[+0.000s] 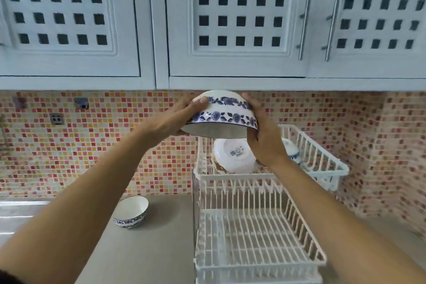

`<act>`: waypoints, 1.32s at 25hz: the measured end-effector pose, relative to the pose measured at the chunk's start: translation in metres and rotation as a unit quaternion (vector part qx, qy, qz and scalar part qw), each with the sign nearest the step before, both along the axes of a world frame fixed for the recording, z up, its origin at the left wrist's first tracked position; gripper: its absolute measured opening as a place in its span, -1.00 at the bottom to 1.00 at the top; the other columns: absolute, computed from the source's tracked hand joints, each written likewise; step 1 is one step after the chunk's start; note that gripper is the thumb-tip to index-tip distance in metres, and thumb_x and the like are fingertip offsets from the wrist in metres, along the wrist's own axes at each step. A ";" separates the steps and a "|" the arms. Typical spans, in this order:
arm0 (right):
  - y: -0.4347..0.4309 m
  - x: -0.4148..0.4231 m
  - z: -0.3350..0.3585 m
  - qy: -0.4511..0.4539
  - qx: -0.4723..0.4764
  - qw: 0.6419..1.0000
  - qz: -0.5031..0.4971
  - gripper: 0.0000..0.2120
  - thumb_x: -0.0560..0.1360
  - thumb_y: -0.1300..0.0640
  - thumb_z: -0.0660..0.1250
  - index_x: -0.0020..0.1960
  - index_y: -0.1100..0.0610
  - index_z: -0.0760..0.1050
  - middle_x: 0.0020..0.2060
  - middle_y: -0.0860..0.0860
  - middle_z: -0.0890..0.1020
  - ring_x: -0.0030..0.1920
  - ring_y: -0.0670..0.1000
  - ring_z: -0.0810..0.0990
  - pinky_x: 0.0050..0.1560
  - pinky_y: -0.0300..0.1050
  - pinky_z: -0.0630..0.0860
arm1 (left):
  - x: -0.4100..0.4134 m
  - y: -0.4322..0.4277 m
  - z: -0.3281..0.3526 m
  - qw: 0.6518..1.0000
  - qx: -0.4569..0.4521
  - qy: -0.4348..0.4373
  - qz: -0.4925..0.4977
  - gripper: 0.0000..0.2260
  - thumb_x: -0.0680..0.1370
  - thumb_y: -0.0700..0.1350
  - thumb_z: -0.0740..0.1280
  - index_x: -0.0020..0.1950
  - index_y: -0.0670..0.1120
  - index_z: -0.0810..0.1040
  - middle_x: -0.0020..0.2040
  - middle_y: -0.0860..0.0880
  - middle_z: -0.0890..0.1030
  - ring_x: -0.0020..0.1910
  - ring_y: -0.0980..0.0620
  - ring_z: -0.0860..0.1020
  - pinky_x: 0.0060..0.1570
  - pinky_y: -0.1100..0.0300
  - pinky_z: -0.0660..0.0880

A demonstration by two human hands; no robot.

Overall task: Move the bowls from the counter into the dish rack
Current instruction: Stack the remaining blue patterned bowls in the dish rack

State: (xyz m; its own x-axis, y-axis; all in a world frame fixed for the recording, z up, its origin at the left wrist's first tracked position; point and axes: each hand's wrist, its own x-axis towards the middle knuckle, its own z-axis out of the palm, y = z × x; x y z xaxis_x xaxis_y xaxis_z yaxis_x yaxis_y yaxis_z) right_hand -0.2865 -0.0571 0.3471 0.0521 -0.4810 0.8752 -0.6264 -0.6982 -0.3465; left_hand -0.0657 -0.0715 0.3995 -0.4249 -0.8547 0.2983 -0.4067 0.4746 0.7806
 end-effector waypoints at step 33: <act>-0.131 -0.256 -0.031 0.224 0.398 0.890 0.011 -0.04 0.17 -0.31 0.50 0.41 -0.18 0.06 0.42 -0.05 0.23 0.31 0.00 0.34 0.30 0.04 0.39 | -0.262 -0.143 -0.051 0.938 -0.011 -0.346 0.015 -0.23 0.29 0.19 0.51 0.33 -0.02 0.19 0.18 -0.07 0.49 0.08 -0.08 0.50 0.11 0.08 0.46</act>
State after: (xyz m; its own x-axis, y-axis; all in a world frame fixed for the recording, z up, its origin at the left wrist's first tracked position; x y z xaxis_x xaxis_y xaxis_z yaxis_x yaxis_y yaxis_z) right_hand -0.5423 -0.1876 0.3159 0.3274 -0.9333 0.1473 -0.8147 -0.3579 -0.4563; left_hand -0.3278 -0.2141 0.3488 -0.4998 -0.8658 -0.0226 -0.8253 0.4682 0.3157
